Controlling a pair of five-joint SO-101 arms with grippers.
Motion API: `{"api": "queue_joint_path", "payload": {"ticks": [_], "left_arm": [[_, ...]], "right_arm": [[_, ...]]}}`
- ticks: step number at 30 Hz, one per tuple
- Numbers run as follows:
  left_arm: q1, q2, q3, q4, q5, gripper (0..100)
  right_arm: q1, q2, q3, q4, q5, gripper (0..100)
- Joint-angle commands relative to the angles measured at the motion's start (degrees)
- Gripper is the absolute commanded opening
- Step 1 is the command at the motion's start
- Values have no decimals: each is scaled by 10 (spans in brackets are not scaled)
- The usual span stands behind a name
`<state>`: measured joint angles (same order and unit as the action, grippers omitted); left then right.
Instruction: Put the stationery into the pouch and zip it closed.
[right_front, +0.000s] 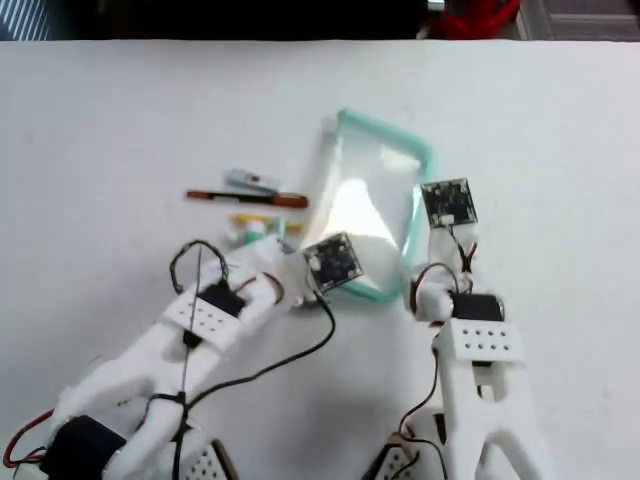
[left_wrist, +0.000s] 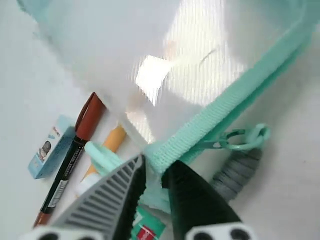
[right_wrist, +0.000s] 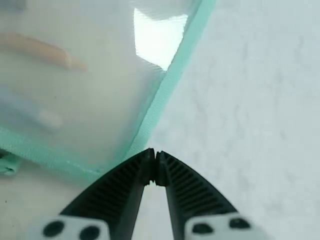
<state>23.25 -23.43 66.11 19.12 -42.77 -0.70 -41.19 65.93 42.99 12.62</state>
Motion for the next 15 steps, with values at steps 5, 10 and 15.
{"api": "queue_joint_path", "payload": {"ticks": [5, 10, 15], "left_arm": [[40, 0, -23, -14, 33, 23], [72, 0, -33, -13, 51, 22], [64, -28, -81, 33, 84, 21]], "right_arm": [[2, -24, -19, -11, -4, 21], [2, -24, -19, -11, -4, 21], [6, -25, -19, -11, -4, 21]]}}
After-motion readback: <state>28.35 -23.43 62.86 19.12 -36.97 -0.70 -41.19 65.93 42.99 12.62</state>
